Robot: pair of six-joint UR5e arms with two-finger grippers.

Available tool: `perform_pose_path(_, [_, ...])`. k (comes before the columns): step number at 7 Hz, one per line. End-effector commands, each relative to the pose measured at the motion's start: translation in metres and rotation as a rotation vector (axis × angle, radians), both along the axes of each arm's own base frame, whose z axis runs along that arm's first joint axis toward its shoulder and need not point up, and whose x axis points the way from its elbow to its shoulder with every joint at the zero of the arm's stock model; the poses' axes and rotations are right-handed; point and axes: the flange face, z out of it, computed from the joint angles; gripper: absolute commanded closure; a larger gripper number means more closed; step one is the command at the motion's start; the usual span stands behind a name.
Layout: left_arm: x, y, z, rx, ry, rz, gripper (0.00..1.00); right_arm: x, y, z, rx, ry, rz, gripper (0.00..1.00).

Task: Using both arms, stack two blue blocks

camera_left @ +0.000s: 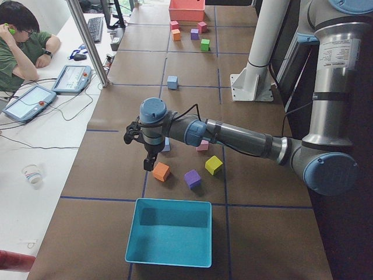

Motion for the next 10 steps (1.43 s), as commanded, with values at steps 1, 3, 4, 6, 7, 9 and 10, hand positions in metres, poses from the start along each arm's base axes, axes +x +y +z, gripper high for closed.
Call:
perform_pose_path(1, [0.112,-0.001,-0.02,-0.118,0.06,-0.001,0.0,0.001,-0.004,-0.001,0.009,-0.002,0.047,0.0])
perform_pose_path(3, [0.165,-0.014,-0.025,-0.278,0.016,-0.149,0.0,0.001,-0.004,-0.002,0.01,-0.003,0.047,0.0])
perform_pose_path(4, [0.194,-0.027,-0.031,-0.324,0.016,-0.172,0.0,0.001,-0.004,-0.001,0.01,-0.003,0.046,0.0])
perform_pose_path(6, [0.219,-0.034,-0.023,-0.329,0.022,-0.159,0.0,0.001,-0.004,-0.002,0.012,-0.005,0.045,0.0])
perform_pose_path(7, [0.235,-0.04,-0.026,-0.335,0.037,-0.164,0.0,0.001,-0.003,0.0,0.01,-0.003,0.043,0.0])
perform_pose_path(9, [0.277,-0.033,-0.024,-0.323,-0.004,-0.152,0.0,0.001,-0.002,0.001,0.009,-0.005,0.041,0.0])
perform_pose_path(10, [0.283,-0.032,-0.015,-0.334,-0.018,-0.145,0.0,0.001,-0.001,0.002,0.009,-0.005,0.04,0.0])
